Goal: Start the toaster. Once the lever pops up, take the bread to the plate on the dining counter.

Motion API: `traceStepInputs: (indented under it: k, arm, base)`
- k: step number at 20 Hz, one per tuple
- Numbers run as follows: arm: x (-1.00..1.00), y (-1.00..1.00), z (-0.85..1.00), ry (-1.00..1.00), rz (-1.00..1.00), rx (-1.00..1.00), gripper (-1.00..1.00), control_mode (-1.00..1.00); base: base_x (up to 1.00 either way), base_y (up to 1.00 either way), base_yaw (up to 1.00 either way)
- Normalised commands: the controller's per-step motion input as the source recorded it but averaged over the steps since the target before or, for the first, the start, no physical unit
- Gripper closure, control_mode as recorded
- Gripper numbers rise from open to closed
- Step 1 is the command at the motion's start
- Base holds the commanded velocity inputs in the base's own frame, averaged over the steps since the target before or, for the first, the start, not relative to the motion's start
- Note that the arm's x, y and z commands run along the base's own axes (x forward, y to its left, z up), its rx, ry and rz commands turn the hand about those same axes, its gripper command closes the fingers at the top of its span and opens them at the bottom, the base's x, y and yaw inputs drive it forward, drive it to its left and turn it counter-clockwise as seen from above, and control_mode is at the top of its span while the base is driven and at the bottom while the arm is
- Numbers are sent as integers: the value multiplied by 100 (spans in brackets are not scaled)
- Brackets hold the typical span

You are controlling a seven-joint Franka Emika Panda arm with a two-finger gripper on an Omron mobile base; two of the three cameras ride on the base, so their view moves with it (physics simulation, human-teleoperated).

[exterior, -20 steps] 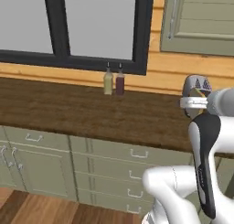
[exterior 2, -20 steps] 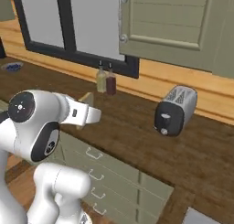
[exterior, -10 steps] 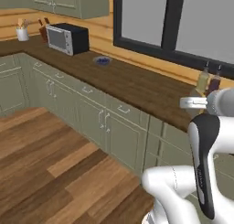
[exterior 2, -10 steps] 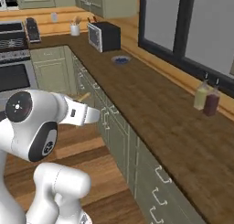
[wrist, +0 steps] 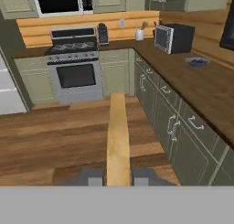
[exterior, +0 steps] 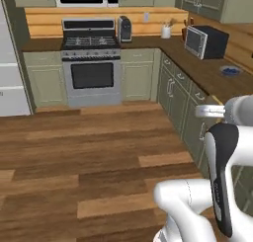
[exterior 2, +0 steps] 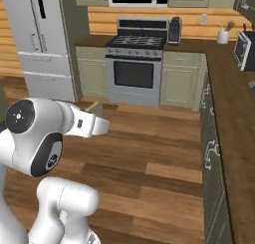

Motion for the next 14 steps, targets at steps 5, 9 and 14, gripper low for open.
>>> traceStepInputs:
  k: [5, 9, 14]
  arm:
    - [0, 0, 0, 0, 0, 0, 100, 100]
    - [0, 0, 0, 0, 0, 0, 100, 100]
    - [0, 0, 0, 0, 0, 0, 100, 100]
  base:
    - [-3, 0, 100]
    - [-2, 0, 100]
    - [0, 0, 98]
